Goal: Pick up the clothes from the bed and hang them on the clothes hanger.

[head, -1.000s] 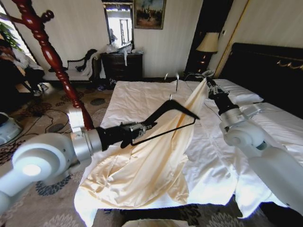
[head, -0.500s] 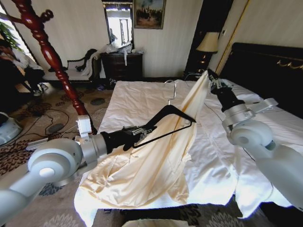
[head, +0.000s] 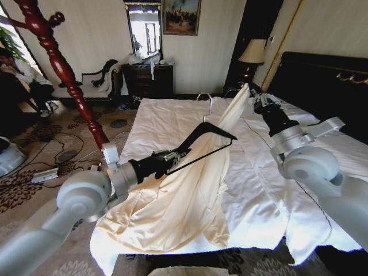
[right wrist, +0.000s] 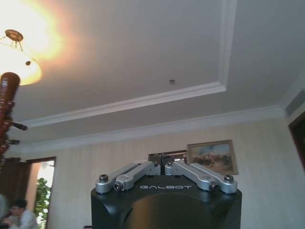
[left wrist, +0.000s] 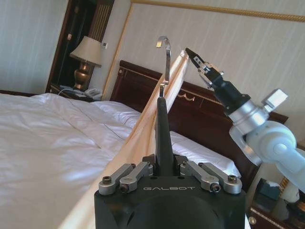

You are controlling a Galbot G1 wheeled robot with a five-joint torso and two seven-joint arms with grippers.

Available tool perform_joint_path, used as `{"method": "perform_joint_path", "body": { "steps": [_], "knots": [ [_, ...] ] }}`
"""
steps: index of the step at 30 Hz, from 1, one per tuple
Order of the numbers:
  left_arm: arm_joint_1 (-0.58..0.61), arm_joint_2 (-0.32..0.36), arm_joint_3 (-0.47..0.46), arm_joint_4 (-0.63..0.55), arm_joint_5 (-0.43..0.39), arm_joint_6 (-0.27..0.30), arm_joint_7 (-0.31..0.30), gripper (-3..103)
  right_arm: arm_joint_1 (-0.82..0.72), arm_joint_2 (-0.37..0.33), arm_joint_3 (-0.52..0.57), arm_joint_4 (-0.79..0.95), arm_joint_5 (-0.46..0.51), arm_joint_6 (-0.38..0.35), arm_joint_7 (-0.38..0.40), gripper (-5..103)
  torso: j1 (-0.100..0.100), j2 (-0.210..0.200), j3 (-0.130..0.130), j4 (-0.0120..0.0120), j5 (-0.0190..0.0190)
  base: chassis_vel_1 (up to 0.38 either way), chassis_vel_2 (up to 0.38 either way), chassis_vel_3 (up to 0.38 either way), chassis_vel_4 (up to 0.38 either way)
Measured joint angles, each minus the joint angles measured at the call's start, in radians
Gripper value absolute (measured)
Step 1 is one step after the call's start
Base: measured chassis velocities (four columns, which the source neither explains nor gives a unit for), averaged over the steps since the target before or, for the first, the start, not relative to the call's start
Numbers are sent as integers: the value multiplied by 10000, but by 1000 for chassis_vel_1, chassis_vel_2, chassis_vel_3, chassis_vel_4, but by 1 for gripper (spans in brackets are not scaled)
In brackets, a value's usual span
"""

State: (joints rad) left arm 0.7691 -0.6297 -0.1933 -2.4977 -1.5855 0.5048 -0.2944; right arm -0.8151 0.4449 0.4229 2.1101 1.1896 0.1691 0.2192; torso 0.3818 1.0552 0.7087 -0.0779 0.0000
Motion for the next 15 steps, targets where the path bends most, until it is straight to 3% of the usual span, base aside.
{"method": "perform_joint_path", "body": {
  "steps": [15],
  "knots": [
    [-540, 523, -673, -38, -1128, 52, -325, 18, 90, 251, -248, -2018, -1069, 325, -548, 0, 1, -1, 1, -1, 2, 0, 0, 0, 0]
  ]
}}
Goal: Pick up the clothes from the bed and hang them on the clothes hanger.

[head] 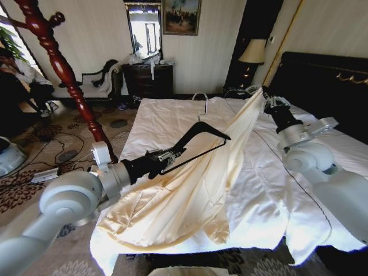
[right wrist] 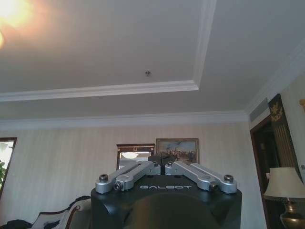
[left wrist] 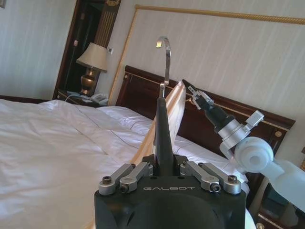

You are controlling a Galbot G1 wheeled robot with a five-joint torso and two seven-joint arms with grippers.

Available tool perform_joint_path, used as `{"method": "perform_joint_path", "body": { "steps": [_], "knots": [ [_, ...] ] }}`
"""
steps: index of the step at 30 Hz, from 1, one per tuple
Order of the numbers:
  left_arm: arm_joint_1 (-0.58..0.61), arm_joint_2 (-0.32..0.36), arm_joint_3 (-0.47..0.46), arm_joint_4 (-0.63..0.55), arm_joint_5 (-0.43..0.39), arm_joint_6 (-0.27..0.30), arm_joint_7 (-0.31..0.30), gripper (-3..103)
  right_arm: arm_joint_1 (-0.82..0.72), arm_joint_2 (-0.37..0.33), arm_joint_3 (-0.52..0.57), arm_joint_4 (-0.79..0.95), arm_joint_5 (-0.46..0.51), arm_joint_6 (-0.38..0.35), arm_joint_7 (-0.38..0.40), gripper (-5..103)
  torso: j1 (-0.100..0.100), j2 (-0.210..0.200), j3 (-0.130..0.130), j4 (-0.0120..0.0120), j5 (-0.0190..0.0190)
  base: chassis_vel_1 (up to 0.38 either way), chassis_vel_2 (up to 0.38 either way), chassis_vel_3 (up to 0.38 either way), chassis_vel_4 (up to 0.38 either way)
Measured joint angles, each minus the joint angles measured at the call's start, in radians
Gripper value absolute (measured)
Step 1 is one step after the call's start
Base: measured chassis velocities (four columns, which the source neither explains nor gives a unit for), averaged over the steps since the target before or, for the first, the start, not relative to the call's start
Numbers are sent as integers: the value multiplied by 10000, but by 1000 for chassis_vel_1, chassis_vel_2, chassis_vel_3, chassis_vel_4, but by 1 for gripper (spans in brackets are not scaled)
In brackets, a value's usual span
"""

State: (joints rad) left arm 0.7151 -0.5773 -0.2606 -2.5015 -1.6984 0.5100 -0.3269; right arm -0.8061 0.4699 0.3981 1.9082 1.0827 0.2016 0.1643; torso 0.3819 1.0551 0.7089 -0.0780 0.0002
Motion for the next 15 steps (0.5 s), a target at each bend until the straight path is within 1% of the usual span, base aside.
{"method": "perform_joint_path", "body": {
  "steps": [6, 13, 15],
  "knots": [
    [62, -22, 26, -2, -32, 1, -12, 18, 25, -55, 21, 148, 93, 1, 6, 0, -1, 0, 0, 2, -3, 0, 0, 0, 0],
    [373, -87, 53, 3, 220, 1, -10, 18, -44, -210, 215, 982, 475, -33, 81, 0, -1, 0, -1, 2, -4, 0, 0, 0, 0],
    [391, -83, 8, 5, 187, 7, -10, 18, -47, -288, 236, 1015, 272, -38, 62, 0, -1, 1, -1, 1, -6, 0, 0, 0, 0]
  ]
}}
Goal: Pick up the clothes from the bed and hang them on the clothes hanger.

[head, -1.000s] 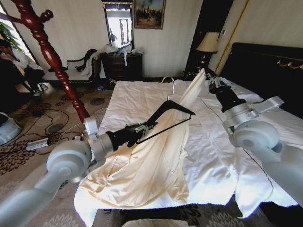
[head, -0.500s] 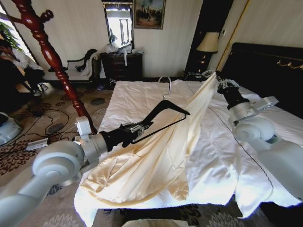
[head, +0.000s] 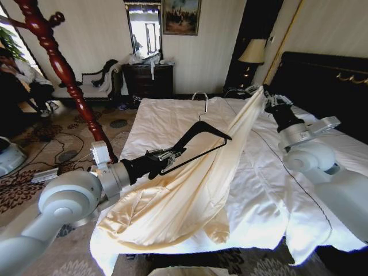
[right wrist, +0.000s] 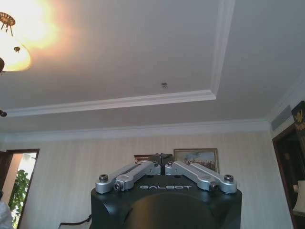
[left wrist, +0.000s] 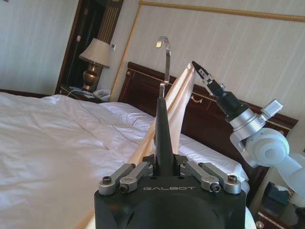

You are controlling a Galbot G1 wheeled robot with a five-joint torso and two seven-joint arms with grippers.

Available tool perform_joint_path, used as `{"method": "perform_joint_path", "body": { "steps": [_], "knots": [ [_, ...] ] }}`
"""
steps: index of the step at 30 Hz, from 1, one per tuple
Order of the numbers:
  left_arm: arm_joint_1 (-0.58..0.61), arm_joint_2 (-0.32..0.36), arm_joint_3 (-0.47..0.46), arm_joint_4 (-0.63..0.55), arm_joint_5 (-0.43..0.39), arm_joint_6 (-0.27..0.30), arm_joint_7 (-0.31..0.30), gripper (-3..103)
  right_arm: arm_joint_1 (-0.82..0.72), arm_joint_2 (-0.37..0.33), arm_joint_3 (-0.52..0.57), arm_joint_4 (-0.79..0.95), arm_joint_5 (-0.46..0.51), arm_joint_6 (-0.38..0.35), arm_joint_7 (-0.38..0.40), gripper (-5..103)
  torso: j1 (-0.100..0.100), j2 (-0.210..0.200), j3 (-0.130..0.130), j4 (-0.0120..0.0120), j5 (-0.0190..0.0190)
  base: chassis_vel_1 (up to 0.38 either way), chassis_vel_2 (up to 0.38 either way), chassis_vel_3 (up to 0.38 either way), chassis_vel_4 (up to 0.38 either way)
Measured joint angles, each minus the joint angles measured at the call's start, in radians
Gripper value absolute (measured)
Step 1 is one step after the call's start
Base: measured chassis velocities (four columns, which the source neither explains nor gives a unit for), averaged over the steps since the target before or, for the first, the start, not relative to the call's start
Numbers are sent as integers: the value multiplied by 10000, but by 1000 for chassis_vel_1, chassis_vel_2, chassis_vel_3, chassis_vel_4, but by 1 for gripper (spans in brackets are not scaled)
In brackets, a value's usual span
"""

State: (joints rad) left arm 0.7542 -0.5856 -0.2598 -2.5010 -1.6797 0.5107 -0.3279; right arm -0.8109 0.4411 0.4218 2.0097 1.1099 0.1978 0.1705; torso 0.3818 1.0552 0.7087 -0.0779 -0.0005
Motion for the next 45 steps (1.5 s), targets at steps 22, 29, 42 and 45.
{"method": "perform_joint_path", "body": {
  "steps": [22, 29, 42, 45],
  "knots": [
    [-466, 62, -319, 9, -687, 30, 21, 18, -41, 233, -335, -1137, -714, 20, -56, 0, 1, -1, 1, 0, 5, 0, 0, 0, 0],
    [-286, -65, -18, 12, -374, 32, 57, 18, 14, 192, -252, -648, -501, 19, -29, 0, 1, -1, 1, 0, 5, 0, 0, 0, 0],
    [244, -450, 227, 11, 530, 87, 283, 18, -254, 15, 221, 1685, 257, -9, 449, 0, 0, -1, 1, 0, 3, 0, 0, 0, 0],
    [286, -555, 261, 11, 673, 69, 344, 18, -276, 3, 277, 2009, 360, -11, 540, 0, 0, -1, 0, 0, 3, 0, 0, 0, 0]
  ]
}}
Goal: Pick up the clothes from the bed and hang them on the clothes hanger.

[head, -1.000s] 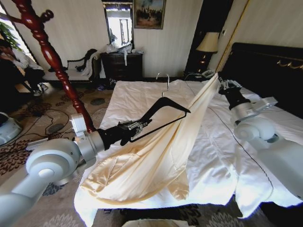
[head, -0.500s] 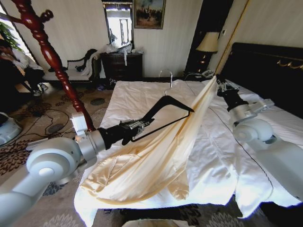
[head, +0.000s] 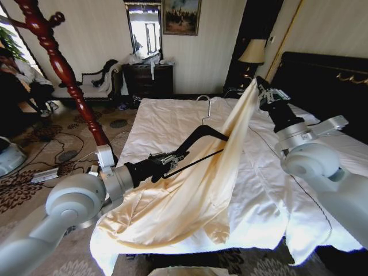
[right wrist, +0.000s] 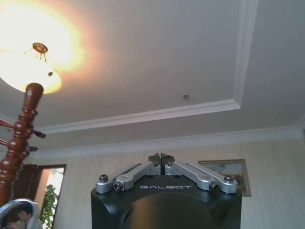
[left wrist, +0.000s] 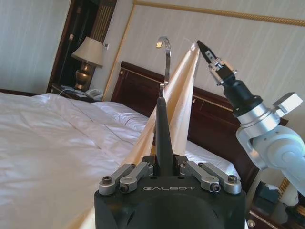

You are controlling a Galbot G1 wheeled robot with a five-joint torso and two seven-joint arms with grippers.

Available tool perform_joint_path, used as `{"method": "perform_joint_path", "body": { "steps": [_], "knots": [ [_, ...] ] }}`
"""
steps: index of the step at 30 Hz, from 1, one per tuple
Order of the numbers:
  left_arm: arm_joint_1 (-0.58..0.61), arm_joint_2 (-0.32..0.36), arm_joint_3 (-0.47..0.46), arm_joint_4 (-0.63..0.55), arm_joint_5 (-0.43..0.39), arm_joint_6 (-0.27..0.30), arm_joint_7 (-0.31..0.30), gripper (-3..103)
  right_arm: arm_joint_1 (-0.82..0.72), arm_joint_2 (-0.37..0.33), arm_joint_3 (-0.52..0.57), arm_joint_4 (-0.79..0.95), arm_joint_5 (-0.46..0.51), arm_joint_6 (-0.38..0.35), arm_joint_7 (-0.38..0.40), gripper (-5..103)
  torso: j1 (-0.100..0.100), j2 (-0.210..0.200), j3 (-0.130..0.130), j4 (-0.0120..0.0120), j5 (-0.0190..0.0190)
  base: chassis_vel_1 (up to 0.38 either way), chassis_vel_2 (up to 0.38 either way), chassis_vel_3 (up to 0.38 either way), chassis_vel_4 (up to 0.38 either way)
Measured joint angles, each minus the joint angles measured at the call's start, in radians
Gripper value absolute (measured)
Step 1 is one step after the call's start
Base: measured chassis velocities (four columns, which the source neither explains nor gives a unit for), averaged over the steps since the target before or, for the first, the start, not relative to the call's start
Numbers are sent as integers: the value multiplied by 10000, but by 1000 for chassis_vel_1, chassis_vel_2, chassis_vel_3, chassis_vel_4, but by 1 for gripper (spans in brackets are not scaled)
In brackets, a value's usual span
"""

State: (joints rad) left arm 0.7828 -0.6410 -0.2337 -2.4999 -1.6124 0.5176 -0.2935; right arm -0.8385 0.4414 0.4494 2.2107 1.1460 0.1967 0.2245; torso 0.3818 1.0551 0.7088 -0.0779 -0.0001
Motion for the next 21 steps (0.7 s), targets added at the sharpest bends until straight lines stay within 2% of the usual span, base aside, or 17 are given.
{"method": "perform_joint_path", "body": {
  "steps": [12, 14, 21],
  "knots": [
    [5, -471, 434, 67, 158, 23, 239, 18, -2, -142, 26, 1380, 452, 150, 150, 0, 0, 0, 0, 0, 2, 0, 0, 0, 0],
    [-51, -829, 650, 554, 301, 76, 319, 18, -95, -172, -155, 1946, 495, 193, 101, 0, 0, 0, 1, 0, 0, 0, 0, 0, 0],
    [-155, -913, 667, 912, 334, 90, 378, 18, -312, -147, -342, 2311, 360, 244, -24, 0, 0, 0, 1, 0, 1, 0, 0, 0, 0]
  ]
}}
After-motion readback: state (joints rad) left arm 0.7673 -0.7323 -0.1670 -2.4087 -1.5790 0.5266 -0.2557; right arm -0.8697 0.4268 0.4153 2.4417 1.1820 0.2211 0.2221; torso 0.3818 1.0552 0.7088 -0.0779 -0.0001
